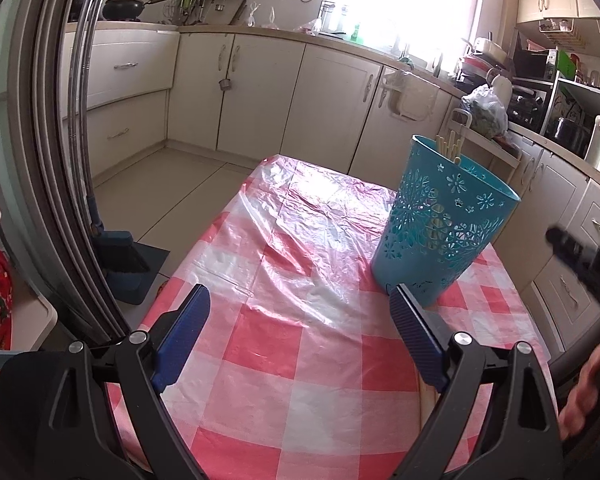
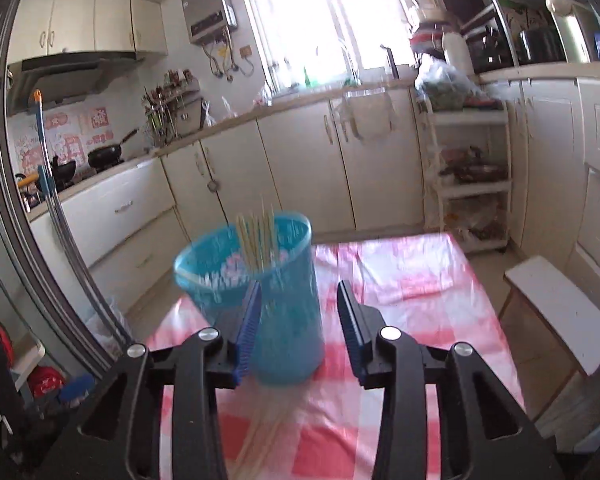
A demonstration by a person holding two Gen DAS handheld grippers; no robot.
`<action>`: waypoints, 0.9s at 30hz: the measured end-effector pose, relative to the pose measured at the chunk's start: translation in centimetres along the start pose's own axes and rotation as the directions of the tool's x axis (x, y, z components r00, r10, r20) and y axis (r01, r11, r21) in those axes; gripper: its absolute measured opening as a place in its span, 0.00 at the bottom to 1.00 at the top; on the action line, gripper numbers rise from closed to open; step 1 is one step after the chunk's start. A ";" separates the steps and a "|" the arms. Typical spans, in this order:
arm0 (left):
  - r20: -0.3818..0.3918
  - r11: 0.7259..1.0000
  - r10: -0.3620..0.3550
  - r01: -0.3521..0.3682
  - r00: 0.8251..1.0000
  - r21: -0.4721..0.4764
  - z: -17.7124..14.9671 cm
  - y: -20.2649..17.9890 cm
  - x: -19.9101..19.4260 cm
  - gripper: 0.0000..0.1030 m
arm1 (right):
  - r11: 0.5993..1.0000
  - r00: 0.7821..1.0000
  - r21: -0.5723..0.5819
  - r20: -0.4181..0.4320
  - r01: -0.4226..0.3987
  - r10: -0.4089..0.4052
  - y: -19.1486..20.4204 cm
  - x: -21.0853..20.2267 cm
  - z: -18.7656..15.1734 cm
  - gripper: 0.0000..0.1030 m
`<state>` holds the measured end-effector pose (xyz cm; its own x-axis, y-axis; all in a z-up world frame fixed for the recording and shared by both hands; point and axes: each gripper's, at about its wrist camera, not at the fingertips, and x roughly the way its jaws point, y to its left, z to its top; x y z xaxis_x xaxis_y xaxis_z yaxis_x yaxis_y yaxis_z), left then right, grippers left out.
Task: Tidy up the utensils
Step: 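Move the right tool to the remaining chopsticks and grasp one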
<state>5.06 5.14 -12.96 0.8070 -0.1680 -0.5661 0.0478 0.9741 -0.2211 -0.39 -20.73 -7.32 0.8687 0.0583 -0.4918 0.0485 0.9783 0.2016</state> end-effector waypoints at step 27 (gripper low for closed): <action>-0.069 0.998 0.007 -0.003 0.998 0.065 -1.6 -0.7 1.1 0.86 | 0.975 0.906 -0.215 -0.421 -0.059 -0.038 3.9 6.6 -6.8 0.10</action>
<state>4.92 4.00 -14.68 0.7649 -0.1712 -0.6209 0.0839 0.9823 -0.1675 2.16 -15.22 -15.57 0.5780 0.0992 -0.8100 -0.1100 0.9930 0.0432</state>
